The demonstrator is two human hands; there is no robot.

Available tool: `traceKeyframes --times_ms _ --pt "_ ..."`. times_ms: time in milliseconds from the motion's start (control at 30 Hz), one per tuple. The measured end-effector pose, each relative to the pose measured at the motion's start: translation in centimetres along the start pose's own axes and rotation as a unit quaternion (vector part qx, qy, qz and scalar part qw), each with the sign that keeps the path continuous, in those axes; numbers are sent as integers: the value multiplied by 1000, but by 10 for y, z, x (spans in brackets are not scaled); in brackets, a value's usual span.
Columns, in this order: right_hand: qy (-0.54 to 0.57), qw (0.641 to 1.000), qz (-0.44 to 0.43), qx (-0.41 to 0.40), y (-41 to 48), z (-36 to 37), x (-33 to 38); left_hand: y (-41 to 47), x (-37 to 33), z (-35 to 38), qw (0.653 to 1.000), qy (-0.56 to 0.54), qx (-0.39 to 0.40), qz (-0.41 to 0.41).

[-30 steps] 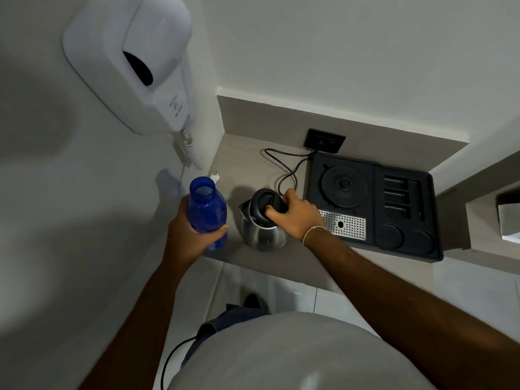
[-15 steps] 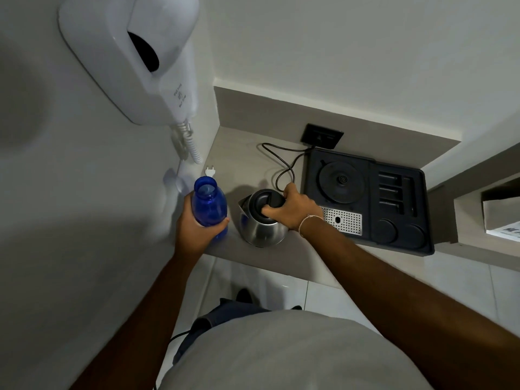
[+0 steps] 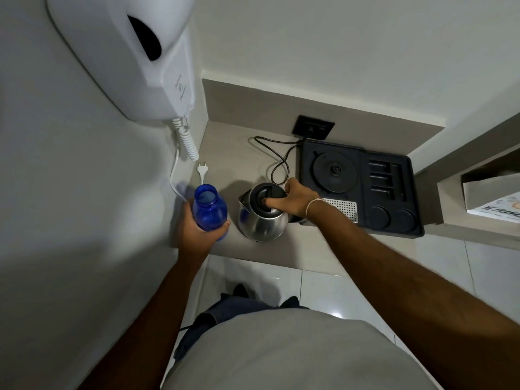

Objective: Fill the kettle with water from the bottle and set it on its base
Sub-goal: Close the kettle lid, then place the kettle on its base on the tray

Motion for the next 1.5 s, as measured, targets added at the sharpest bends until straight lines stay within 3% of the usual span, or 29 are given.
traceKeyframes --times_ms 200,367,500,567,633,700,800,833,1067,1200,1500 --pt "16 1000 -17 -22 0 1 -8 -1 9 2 998 -20 54 -41" --pt "59 994 -58 -68 -5 1 -20 -12 8 0 995 -62 4 -83" --pt "154 984 -27 -84 -7 6 -48 -55 7 -3 993 5 -93 -75" --pt "189 977 -20 -93 -7 11 -58 -80 6 0 993 84 -34 -82" --pt "243 964 -24 -100 -5 14 -60 -93 -5 5 988 148 41 -21" --pt "295 949 -30 -110 -2 16 -62 -88 -38 13 977 170 81 103" --pt "351 930 -18 -105 1 18 -66 -60 -97 38 925 198 67 317" --pt "372 923 -9 -100 1 18 -68 -46 -116 48 914 192 61 351" --pt "497 864 3 -76 -3 -14 -83 51 -227 124 875 192 30 442" --pt "553 829 -12 -81 -2 -62 -96 96 -254 156 880 197 -3 431" --pt "524 833 -15 -176 38 -172 -133 156 -264 218 893 249 -7 374"
Point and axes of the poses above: each hand's wrist, its own y-axis towards the middle knuckle, its own z-axis out of the palm, x = y × z, the point moved 4 cm from there along y, towards the middle knuckle, and after that the axes turned 14 degrees about z, right-handed, at the moved point
